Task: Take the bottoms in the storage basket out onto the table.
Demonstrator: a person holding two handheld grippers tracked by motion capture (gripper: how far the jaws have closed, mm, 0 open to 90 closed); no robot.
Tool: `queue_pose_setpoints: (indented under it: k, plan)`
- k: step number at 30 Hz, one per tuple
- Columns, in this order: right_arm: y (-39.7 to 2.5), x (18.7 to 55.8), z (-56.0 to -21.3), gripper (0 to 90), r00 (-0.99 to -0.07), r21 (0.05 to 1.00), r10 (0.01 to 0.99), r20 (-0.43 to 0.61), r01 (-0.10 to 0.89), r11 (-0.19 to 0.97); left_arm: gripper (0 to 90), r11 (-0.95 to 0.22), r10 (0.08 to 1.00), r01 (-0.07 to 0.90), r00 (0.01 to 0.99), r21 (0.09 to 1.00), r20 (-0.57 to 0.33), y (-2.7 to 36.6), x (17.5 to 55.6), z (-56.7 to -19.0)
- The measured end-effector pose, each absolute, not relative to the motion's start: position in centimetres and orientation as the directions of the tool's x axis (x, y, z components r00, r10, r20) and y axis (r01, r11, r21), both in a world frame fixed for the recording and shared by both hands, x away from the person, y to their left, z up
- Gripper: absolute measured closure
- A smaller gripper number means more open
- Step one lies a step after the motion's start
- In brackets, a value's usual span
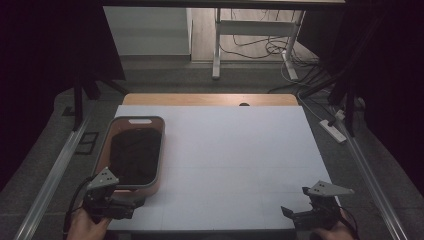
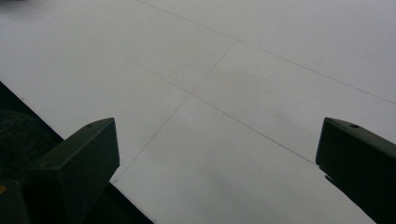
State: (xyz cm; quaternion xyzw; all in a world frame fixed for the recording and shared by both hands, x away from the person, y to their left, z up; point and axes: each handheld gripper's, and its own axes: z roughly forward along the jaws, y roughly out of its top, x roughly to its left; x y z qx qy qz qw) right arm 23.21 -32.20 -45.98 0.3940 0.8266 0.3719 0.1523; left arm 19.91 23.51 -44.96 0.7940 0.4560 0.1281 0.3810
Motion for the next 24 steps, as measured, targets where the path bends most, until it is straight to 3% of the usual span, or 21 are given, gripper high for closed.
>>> queue_pose_setpoints:
  k: [24]
  plan:
    - [-32.1, 23.2, -46.0, 0.0, -0.653, 0.729, 0.756, 0.035, 0.534, 0.428, 0.0, -0.275, 0.841, 0.648, 0.52, 0.71, -0.15, 23.8, 23.8, -44.5]
